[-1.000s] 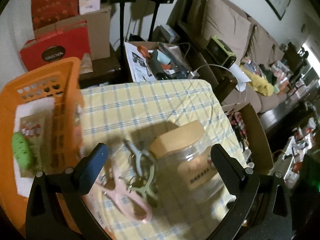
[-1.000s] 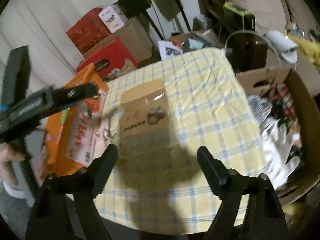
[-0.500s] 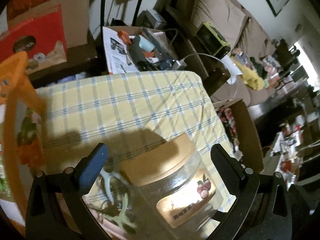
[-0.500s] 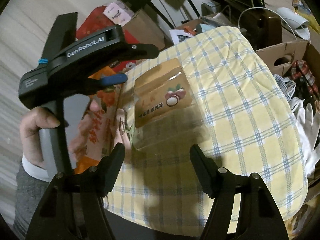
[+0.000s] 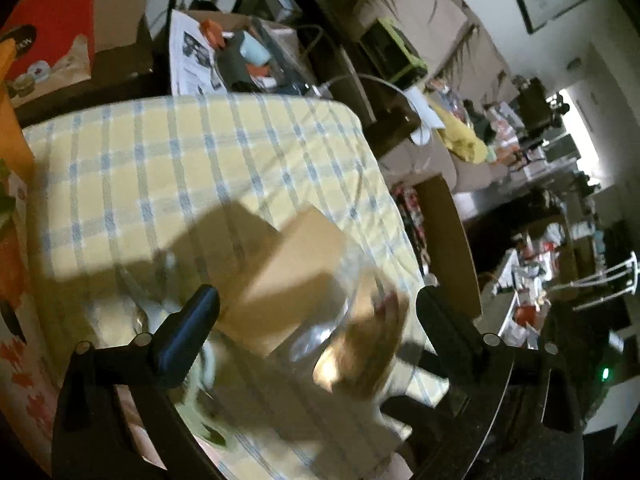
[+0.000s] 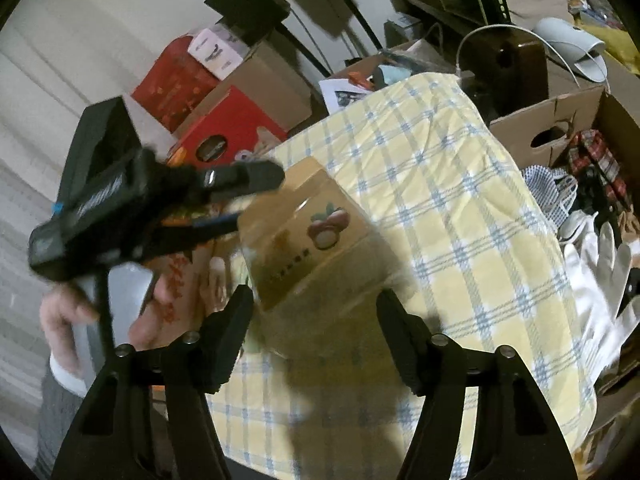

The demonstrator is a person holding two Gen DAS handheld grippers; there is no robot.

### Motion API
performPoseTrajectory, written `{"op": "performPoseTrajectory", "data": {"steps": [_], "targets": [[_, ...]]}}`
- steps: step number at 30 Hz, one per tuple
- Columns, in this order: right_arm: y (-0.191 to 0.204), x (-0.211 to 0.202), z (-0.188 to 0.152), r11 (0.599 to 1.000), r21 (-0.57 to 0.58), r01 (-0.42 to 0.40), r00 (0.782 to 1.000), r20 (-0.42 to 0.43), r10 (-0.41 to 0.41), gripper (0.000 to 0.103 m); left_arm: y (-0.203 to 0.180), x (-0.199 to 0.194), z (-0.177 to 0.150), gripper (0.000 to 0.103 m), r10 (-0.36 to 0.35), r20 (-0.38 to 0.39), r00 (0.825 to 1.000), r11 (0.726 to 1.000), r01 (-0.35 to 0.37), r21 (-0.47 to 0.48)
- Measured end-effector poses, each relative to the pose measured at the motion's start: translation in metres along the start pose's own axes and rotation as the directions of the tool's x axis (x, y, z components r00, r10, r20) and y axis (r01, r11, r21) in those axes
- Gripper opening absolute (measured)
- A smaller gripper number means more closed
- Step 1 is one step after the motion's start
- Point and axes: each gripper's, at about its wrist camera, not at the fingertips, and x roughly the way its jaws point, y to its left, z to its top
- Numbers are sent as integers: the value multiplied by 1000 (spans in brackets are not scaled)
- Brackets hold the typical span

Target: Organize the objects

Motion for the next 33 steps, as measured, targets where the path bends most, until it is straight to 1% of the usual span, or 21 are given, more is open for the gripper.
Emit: {"op": "performPoseTrajectory", "data": {"steps": [2, 5, 7, 10, 11, 12, 13, 14, 15, 17, 19, 21, 24, 28, 33], "targets": [[-1, 0, 4, 1000, -10, 29, 999, 20, -28, 66, -7, 1, -6, 97, 7, -19, 1000, 1000, -7, 12], [-8, -2, 8, 998, -9, 60, 998, 36, -60, 66, -16, 0, -17, 92, 0, -39, 999, 999, 1, 35], [-16, -5, 6, 999, 9, 42, 998, 38, -43, 66, -19, -3, -20, 90, 8, -23, 1000, 999, -7, 45], [-23, -4, 4, 998, 21, 54, 998, 28, -55, 66, -18, -5, -20, 90, 63, 25, 998, 997, -64, 40], [-25, -3, 3, 998, 29, 56, 998, 20, -56, 66, -15, -3, -19, 90, 57, 22, 998, 998, -58, 28], [-28, -2, 3, 998, 40, 51, 999, 17, -52, 66, -13, 1, -19, 87, 42, 8, 999, 999, -42, 14], [-30, -1, 3, 998, 50, 41, 999, 15, -41, 66, -11, 5, -20, 80, 30, -8, 1000, 1000, -30, 2], [-31, 0, 3, 998, 56, 30, 999, 13, -31, 66, -10, 9, -21, 75, 41, -14, 999, 999, -41, 1], [-32, 2, 4, 998, 59, 18, 1000, 9, -19, 65, -10, 11, -24, 69, 55, -10, 998, 998, -55, 6], [-31, 2, 2, 998, 53, 25, 1000, 13, -26, 65, -9, 10, -27, 66, 52, 16, 999, 999, -51, -2], [-29, 1, 3, 998, 43, 37, 999, 19, -38, 62, -6, 9, -29, 63, 44, 20, 999, 999, -44, -17], [-25, -3, 4, 998, 21, 52, 998, 31, -53, 55, -6, 7, -30, 62, 47, 25, 999, 999, -47, -18], [-15, -10, 5, 996, -26, 84, 996, 44, -83, 50, -9, -1, -33, 61, 54, 37, 998, 999, -53, -6], [1, -20, 6, 992, -68, 102, 993, 69, -97, 50, -14, -20, -37, 61, 51, 81, 995, 999, -52, 3], [28, -40, 10, 988, -115, 105, 989, 119, -91, 50, -20, -56, -44, 61, 32, 144, 989, 999, -33, 0]]}}
